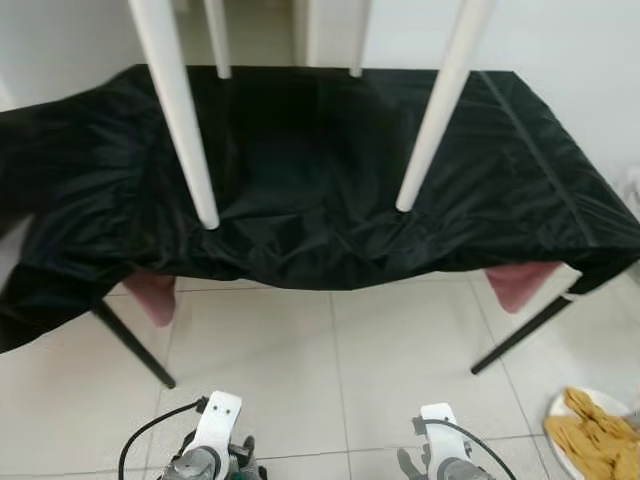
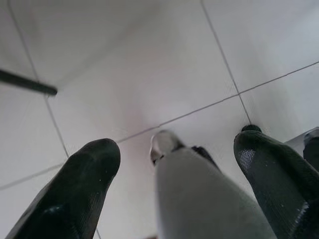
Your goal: Building children table
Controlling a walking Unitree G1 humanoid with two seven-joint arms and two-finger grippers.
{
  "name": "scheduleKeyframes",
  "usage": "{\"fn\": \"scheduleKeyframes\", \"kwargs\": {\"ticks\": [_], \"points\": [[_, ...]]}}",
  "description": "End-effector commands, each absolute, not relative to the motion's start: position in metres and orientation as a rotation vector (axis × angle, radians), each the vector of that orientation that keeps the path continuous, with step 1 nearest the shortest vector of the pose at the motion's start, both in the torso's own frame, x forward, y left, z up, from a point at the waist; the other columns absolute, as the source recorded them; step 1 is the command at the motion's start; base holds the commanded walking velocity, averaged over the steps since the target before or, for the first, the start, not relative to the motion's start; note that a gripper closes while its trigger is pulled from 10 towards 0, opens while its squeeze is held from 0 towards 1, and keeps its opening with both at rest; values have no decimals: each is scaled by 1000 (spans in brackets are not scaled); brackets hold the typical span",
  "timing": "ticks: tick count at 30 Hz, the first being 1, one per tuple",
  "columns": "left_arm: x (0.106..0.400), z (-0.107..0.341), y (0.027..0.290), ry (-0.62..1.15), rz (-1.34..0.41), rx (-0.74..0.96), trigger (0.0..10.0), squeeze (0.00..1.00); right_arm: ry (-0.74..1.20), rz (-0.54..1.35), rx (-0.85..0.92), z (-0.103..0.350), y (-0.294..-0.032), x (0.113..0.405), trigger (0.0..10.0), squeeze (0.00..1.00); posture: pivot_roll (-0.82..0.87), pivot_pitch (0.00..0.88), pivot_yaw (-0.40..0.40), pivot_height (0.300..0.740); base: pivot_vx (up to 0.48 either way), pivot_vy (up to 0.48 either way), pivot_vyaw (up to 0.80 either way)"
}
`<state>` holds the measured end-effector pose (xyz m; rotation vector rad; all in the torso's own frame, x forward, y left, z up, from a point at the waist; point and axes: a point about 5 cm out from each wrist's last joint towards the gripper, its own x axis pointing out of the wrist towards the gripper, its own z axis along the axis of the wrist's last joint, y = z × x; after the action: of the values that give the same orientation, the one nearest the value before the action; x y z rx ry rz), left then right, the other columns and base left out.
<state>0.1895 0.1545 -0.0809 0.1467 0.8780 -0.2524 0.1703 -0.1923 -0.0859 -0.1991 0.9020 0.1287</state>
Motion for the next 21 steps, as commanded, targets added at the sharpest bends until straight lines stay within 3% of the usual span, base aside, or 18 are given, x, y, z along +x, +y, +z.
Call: {"fn": "scheduleKeyframes", "kwargs": {"ticks": [1,21], "points": [[185,-84,162,892,-146,223,10000,0,926,121,-194,-88,-192,166,10000,0,83,20,-9,740,0,0,-781],[175,-88,164,926,-164,261,10000,0,983,108,-224,-93,-201,152,10000,0,84,0,-16,740,0,0,-778]]}}
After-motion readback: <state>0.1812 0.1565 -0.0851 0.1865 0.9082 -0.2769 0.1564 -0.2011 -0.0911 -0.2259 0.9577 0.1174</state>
